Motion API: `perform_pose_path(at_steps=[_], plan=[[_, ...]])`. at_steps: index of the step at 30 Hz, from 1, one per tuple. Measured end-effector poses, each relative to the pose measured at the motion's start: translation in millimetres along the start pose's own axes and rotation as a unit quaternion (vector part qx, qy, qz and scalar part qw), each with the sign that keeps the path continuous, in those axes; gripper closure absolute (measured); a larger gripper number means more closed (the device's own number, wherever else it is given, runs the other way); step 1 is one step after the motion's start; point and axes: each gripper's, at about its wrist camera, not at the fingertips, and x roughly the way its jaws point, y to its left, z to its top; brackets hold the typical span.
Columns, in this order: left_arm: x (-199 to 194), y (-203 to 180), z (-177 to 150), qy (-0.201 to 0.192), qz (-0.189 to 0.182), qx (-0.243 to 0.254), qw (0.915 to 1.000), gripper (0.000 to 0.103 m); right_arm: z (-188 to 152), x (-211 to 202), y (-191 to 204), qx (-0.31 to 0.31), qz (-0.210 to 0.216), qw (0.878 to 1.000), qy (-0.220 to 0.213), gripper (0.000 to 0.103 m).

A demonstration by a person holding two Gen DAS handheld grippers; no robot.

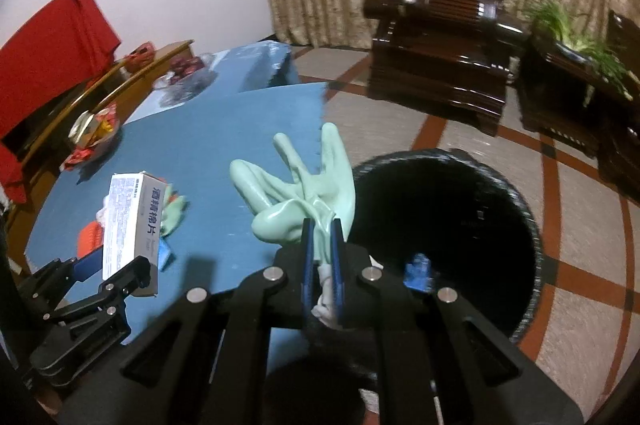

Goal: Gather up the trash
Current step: 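Carry the card and glove over the bin and open both grippers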

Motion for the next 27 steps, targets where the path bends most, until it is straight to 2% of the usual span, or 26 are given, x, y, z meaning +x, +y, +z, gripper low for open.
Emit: perform_pose_path(at_steps=[8, 13, 19, 21, 25, 26, 27], plan=[[31.4, -69.7, 7.9, 0.019, -0.014, 0.011, 0.9997, 0.049, -12.5, 20.9, -69.9, 0.028, -0.024, 0.999, 0.024, 0.095], [49.8, -111.3, 5.0, 0.024, -0.028, 0.021, 0.9991, 0.049, -19.6, 42.2, -100.4, 0.043, -0.034, 0.998, 0.040, 0.095], [81.8, -141.7, 2.7, 0.051, -0.038, 0.035, 0.9974, 0.049, -26.5, 69.7, -131.3, 0.057, -0.045, 0.996, 0.058, 0.093], [93.7, -149.0, 1.6, 0.065, -0.042, 0.039, 0.9963, 0.048, -28.5, 80.6, -141.5, 0.065, -0.044, 0.995, 0.069, 0.085], [105.4, -160.6, -4.5, 0.075, -0.046, 0.065, 0.9940, 0.044, -35.9, 90.8, -152.6, 0.073, -0.056, 0.992, 0.083, 0.081], [105.8, -161.8, -6.6, 0.076, -0.047, 0.070, 0.9935, 0.042, -39.3, 89.7, -155.3, 0.077, -0.058, 0.992, 0.083, 0.075], [105.8, -161.4, -8.8, 0.077, -0.047, 0.072, 0.9933, 0.040, -41.1, 88.5, -158.0, 0.080, -0.061, 0.992, 0.081, 0.064]])
